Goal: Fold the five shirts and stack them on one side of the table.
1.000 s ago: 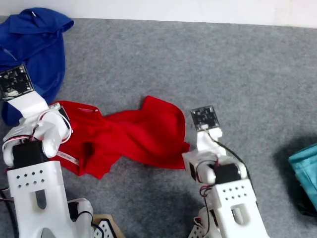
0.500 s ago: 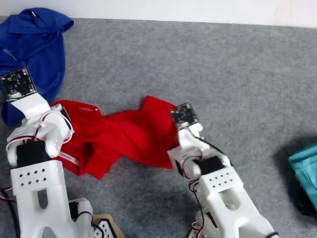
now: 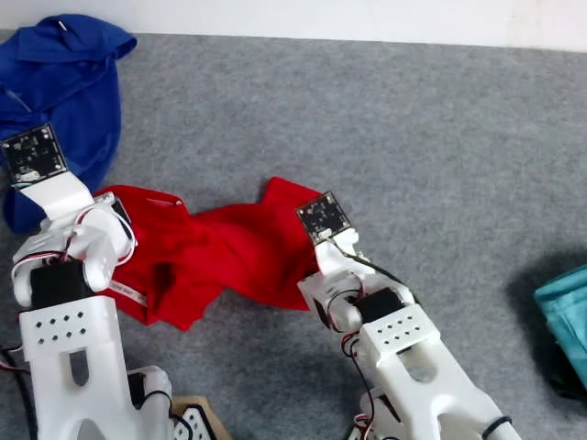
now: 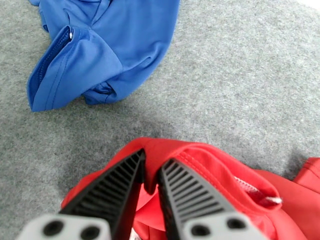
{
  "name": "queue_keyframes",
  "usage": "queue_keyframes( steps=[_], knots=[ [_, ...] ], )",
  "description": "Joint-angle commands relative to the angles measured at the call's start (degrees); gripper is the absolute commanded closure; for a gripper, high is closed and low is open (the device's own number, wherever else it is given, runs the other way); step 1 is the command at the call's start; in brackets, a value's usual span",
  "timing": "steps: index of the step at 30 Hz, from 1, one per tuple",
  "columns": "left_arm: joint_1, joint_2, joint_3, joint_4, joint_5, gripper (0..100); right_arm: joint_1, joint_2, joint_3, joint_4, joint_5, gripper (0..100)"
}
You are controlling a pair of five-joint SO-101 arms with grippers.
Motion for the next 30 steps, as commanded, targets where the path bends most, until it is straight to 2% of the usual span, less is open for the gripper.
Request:
queue_keyframes(
  steps=[1, 5, 7, 16, 24, 28, 30],
  knots=[
    [-0.40, -0.75, -0.40, -1.05, 0.35, 99, 0.48, -0.31, -3.12, -1.01, 0.62, 94.0],
    [-0.40, -0.75, -0.31, -0.88, 0.35, 99, 3.91, -0.40, -2.77, -3.74, 0.53, 95.0],
    [-0.40, -0.75, -0.31, -0.88, 0.35, 99, 5.14, -0.40, -2.77, -3.82, 0.53, 99.6],
    [0.57, -0.75, 0.57, -1.05, 0.35, 99, 8.92, -0.31, -2.68, -5.85, 0.62, 99.1],
    [0.84, -0.75, 1.36, -1.05, 0.35, 99, 8.66, -0.31, -2.68, -5.85, 0.62, 98.8],
    [0.84, -0.75, 1.36, -1.05, 0.35, 99, 8.40, 0.04, -2.68, -5.85, 0.53, 92.9],
    [0.84, -0.75, 1.36, -1.05, 0.35, 99, 7.34, 0.13, -2.68, -5.85, 0.62, 93.0]
  ],
)
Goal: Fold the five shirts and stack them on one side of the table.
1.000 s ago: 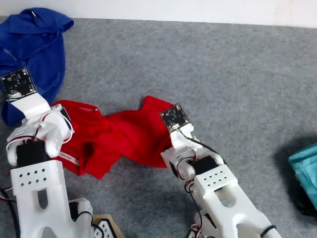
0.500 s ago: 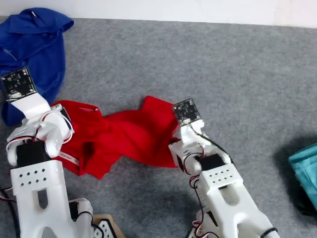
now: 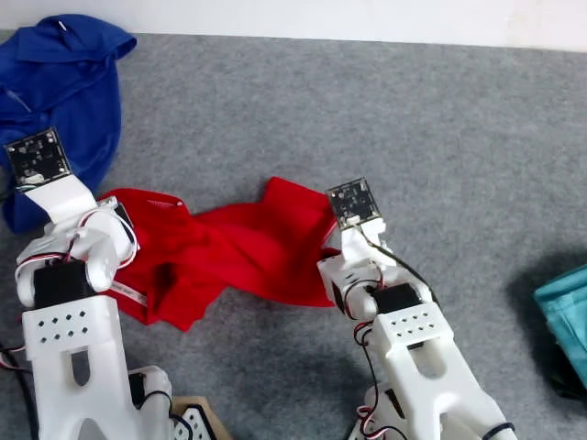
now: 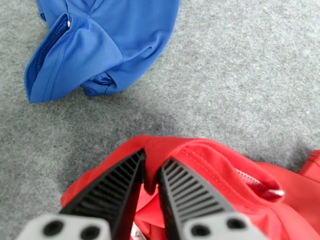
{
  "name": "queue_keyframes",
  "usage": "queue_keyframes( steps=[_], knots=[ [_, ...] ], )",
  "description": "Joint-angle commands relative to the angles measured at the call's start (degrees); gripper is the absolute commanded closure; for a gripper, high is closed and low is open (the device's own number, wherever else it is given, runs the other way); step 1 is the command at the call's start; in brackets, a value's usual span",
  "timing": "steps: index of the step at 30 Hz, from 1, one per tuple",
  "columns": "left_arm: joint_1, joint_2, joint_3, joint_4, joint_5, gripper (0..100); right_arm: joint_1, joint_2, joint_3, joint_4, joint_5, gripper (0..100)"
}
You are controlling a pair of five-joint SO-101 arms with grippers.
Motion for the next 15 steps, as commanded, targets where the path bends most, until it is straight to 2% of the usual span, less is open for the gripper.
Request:
queue_keyframes(
  steps=[1, 12, 15],
  knots=[
    [0.92, -0.75, -0.31, -1.05, 0.35, 99, -1.45, 0.13, -2.68, -1.19, 0.62, 93.0],
    [1.19, -0.75, -0.22, -1.05, 0.35, 99, -6.20, 0.13, -2.68, -1.27, 0.70, 92.5],
    [1.19, -0.75, -0.22, -1.05, 0.35, 99, -6.29, 0.13, -2.77, -4.09, 0.70, 90.2]
  ],
)
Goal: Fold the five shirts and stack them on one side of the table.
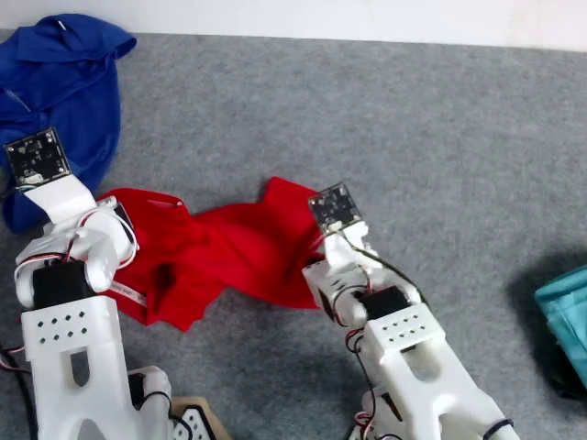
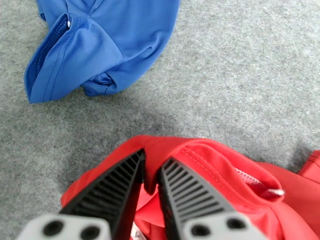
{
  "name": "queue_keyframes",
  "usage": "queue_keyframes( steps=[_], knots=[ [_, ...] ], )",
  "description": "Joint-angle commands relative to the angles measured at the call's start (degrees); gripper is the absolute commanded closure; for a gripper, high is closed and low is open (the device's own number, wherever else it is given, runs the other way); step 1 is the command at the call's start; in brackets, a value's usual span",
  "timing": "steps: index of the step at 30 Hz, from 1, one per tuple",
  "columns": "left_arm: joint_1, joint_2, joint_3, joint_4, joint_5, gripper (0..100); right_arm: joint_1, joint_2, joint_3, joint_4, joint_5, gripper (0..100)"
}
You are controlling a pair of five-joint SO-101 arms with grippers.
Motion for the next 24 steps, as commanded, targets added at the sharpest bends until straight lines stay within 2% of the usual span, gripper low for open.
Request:
queue_keyframes(
  steps=[1, 6, 11, 21, 24],
  knots=[
    [1.19, -0.75, -0.22, -1.05, 0.35, 99, -0.66, 0.13, -2.68, -3.82, 0.70, 88.1],
    [1.19, -0.75, -0.22, -1.05, 0.35, 99, -0.48, 0.22, -2.68, -4.44, 0.70, 85.1],
    [1.19, -0.75, -0.22, -1.05, 0.35, 99, 1.27, 0.13, -2.59, -6.11, 5.54, 85.1],
    [1.19, -0.75, -0.13, -1.05, 0.35, 99, 1.63, -0.40, 0.40, -8.22, 5.80, 87.3],
    [1.19, -0.75, -0.13, -1.05, 0.35, 99, 1.63, -0.40, 0.22, -8.22, 5.80, 85.3]
  ],
)
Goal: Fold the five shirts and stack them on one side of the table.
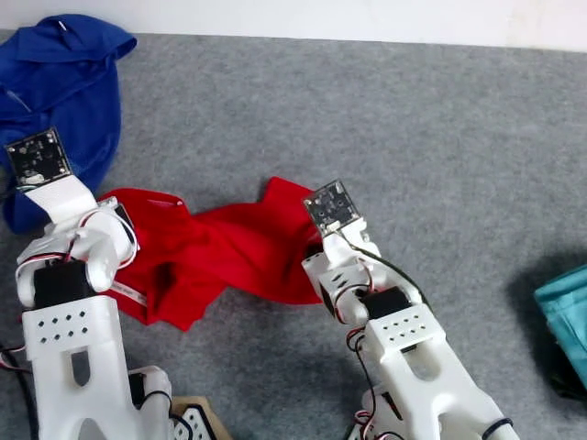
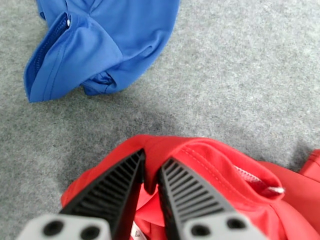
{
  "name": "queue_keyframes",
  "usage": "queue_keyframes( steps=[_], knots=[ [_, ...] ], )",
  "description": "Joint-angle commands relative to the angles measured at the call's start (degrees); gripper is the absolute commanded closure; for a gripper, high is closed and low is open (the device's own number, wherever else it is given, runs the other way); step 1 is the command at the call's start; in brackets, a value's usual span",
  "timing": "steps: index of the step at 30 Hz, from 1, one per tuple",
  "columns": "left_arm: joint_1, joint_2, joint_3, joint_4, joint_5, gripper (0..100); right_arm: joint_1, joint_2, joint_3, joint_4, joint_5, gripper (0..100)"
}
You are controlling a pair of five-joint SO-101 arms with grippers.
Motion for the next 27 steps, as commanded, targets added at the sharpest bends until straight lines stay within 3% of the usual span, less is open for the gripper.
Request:
queue_keyframes(
  steps=[1, 5, 7, 11, 21, 27],
  knots=[
    [1.19, -0.75, -0.31, -1.05, 0.35, 99, 0.66, -0.57, -0.66, -1.19, 0.53, 83.7],
    [1.27, -0.75, -0.31, -1.05, 0.35, 99, 0.57, -0.57, -1.54, 2.86, -4.22, 74.6],
    [2.07, -0.40, -0.31, -1.05, 0.35, 99, 0.57, -0.40, -5.85, 9.01, -9.14, 73.7],
    [2.77, -0.31, -0.31, -1.05, 0.35, 99, 0.40, -0.22, -13.85, 20.00, -10.81, 73.7],
    [2.68, -0.31, -0.40, -1.05, 0.35, 99, -3.30, -0.57, -12.35, 20.70, -11.43, 74.0],
    [2.68, -0.31, -0.40, -1.05, 0.35, 99, -3.47, -0.57, -12.18, 20.53, -11.43, 89.3]
  ],
)
